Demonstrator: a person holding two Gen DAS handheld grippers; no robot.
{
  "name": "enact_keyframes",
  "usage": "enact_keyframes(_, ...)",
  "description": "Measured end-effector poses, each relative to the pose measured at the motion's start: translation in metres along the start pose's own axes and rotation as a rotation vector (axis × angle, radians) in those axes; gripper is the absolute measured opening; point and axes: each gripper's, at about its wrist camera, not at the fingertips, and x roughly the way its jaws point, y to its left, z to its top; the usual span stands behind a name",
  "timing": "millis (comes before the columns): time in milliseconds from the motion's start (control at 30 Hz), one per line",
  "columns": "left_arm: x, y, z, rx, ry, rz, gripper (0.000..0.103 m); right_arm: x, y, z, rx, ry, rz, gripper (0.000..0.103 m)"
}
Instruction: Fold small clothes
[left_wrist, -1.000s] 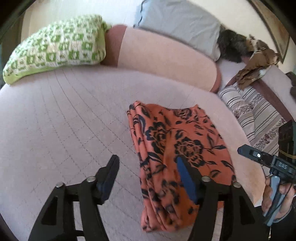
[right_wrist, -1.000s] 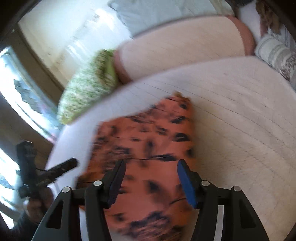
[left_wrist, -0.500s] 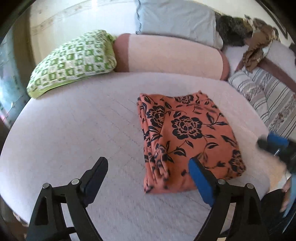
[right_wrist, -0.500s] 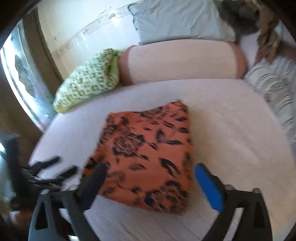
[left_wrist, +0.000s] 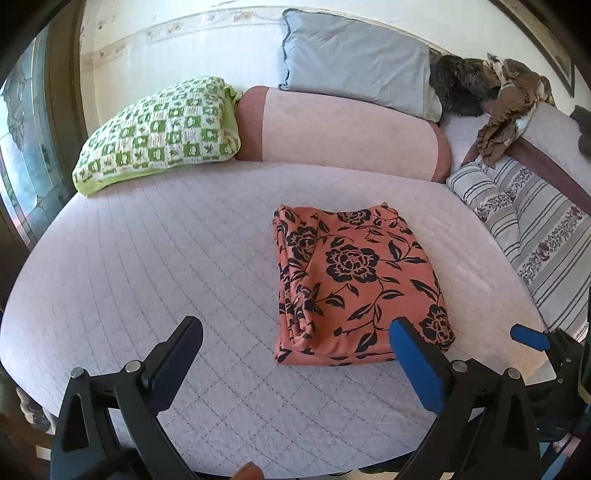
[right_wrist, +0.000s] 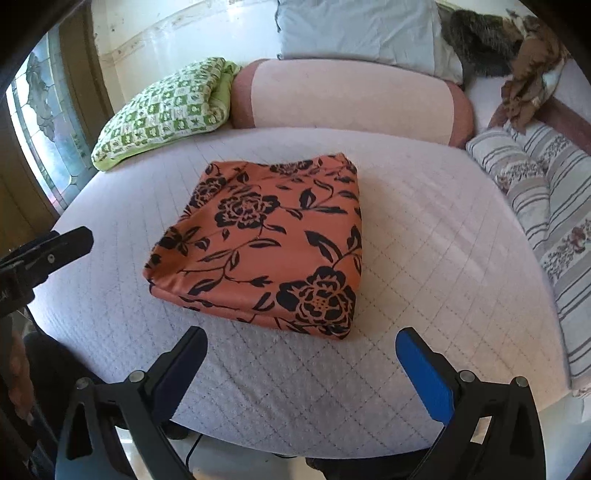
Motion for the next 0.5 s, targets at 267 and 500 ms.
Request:
enact_keyframes(267,-0.005,-0.015,0.002,0.016,0.012,-0.036,0.101,-0.007,0.003,-0.001,-0.037,-0.014,-0.003,0.103)
enact_keyframes(500,-0.004,-0.025,0.006,0.021,0.023,-0.034,0.103,-0.010,0.004,0.001,-0.048,-0.025,-0.002,0.103)
